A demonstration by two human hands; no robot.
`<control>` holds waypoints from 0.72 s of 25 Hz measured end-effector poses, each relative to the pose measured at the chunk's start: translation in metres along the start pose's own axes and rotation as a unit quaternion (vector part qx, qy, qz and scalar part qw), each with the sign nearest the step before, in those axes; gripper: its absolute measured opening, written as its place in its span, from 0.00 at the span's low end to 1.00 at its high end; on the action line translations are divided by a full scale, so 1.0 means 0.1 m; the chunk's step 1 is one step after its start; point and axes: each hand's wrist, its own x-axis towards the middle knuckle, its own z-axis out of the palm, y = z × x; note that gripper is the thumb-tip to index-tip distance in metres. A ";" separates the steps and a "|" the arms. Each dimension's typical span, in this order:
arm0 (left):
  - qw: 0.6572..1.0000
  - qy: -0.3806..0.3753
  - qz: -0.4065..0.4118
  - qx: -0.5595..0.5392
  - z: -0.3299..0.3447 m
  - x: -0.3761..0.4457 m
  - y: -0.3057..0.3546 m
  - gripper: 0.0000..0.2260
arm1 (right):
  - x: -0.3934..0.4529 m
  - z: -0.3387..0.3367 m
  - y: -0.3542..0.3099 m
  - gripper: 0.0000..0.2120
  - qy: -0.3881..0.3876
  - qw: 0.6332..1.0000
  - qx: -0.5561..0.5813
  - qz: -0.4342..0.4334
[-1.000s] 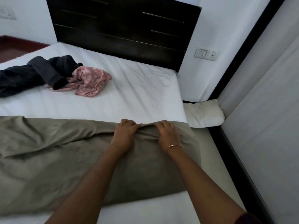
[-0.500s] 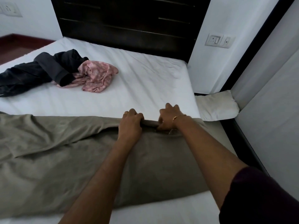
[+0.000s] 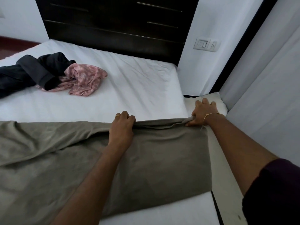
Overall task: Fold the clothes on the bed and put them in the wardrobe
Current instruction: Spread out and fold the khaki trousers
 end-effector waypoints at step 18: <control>0.991 -0.100 0.077 -0.044 0.23 -0.03 -0.07 0.22 | 0.39 1.18 -0.42 0.17 0.148 0.980 0.127 -0.025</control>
